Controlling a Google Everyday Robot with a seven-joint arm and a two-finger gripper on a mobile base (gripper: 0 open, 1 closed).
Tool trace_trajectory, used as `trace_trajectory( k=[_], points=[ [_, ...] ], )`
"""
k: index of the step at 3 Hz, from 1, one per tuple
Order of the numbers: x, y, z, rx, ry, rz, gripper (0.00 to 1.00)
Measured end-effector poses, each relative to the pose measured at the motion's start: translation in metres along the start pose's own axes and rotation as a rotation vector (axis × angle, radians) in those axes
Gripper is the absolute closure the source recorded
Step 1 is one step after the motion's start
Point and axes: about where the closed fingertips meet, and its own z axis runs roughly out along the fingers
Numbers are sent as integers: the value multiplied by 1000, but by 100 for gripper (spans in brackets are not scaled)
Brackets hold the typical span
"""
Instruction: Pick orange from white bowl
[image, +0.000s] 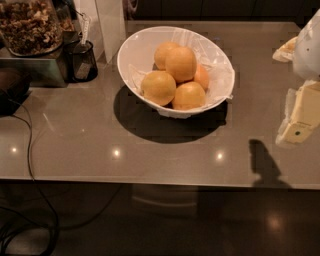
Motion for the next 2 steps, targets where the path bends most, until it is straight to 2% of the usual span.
trace_trajectory(
  k=[1,2],
  points=[
    [-3,-3,-1,10,-15,-4,0],
    [-20,-31,2,23,-100,-22,0]
  ],
)
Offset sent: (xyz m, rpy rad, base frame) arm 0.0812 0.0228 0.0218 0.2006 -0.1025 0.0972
